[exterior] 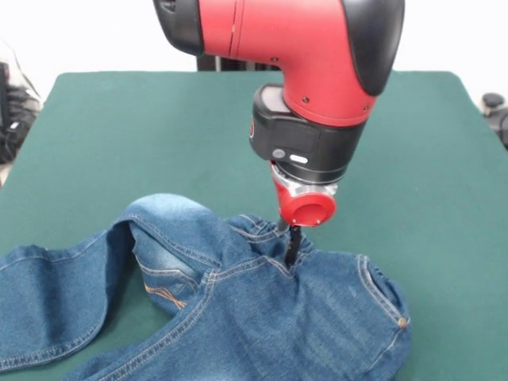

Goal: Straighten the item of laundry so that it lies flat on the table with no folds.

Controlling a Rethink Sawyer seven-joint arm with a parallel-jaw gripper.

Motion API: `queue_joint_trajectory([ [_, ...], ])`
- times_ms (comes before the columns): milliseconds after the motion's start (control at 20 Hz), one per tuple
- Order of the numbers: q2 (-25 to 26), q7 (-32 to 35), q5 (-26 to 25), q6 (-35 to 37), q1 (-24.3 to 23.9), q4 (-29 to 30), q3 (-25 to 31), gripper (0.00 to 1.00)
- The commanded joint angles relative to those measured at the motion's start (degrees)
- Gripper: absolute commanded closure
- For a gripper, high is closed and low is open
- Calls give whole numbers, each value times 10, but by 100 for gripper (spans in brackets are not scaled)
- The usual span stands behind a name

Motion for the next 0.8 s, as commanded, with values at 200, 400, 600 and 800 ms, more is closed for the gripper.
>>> queue_joint_trajectory([
  [200,26,204,11,17,9,30,-7,0],
  [400,30,196,7,7,8,32,-4,0],
  [600,31,208,14,-1,6,30,-2,100],
  [800,27,204,18,17,3,31,-2,100],
])
